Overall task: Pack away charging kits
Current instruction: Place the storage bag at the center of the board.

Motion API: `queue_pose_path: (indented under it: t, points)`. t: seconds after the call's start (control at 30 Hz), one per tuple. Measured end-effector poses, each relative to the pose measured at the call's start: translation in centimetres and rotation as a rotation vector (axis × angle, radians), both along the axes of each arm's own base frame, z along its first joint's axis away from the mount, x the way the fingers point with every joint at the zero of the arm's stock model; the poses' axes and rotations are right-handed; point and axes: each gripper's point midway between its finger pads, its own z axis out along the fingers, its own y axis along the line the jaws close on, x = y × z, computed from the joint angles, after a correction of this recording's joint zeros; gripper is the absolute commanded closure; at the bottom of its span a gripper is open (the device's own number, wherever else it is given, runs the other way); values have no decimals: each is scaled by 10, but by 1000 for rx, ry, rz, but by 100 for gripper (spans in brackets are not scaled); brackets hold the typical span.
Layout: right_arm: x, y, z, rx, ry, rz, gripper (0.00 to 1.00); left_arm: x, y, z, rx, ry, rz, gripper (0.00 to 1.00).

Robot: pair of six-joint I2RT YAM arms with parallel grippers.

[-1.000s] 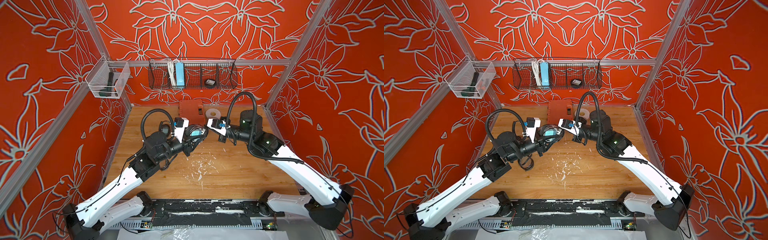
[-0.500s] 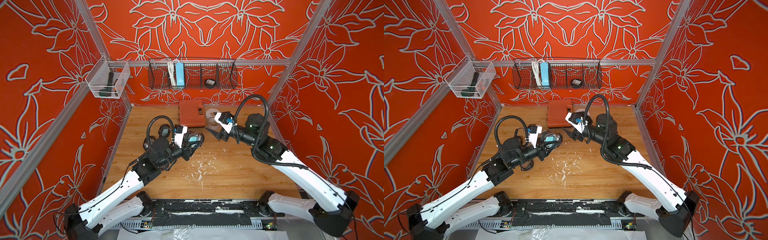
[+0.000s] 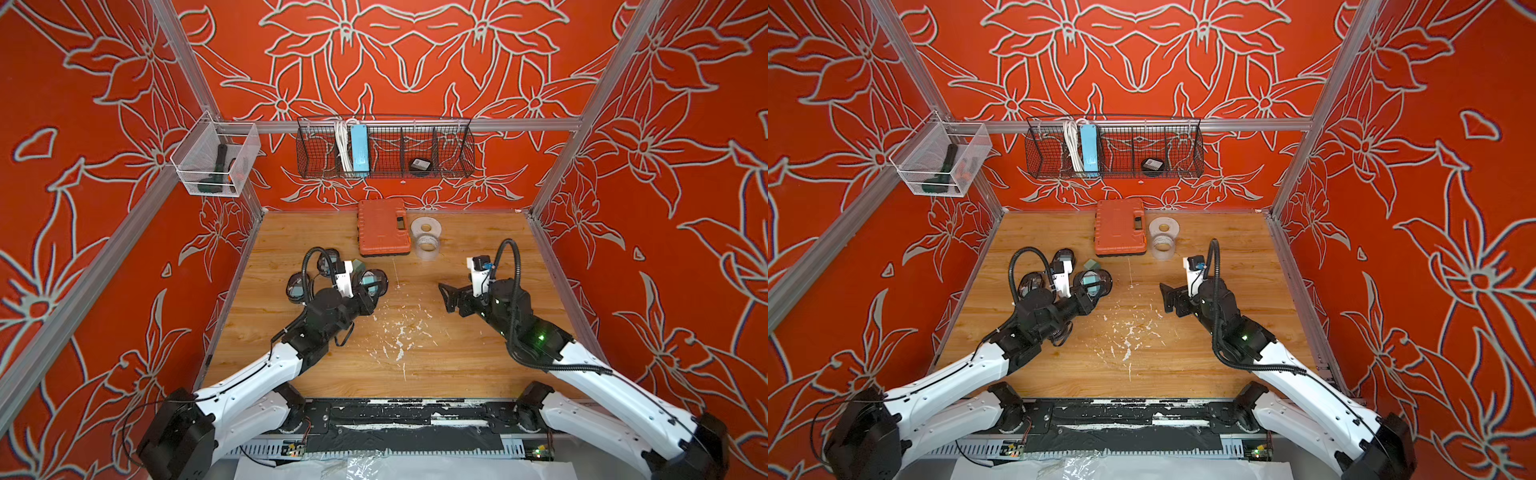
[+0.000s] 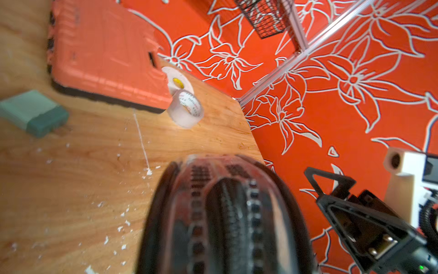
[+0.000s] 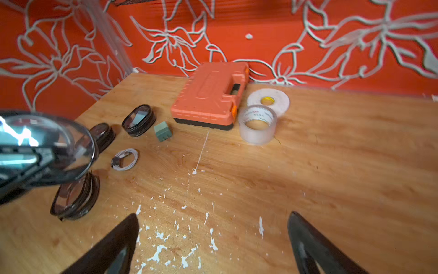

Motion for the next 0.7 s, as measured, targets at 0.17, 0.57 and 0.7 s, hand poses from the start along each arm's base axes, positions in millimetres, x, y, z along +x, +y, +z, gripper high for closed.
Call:
queue_pose_path:
  t: [0.17,0.57,0.7]
  points:
    - [-15,-23,-14,88,22,-82,2,5,12,-66,-70,183,122,100]
    - [-10,-37,-47,-41,117,-164,2,38,-28,-142,-248,401,245,100]
    - [-11,-42,-48,-70,116,-177,2,48,-35,-142,-300,400,281,100]
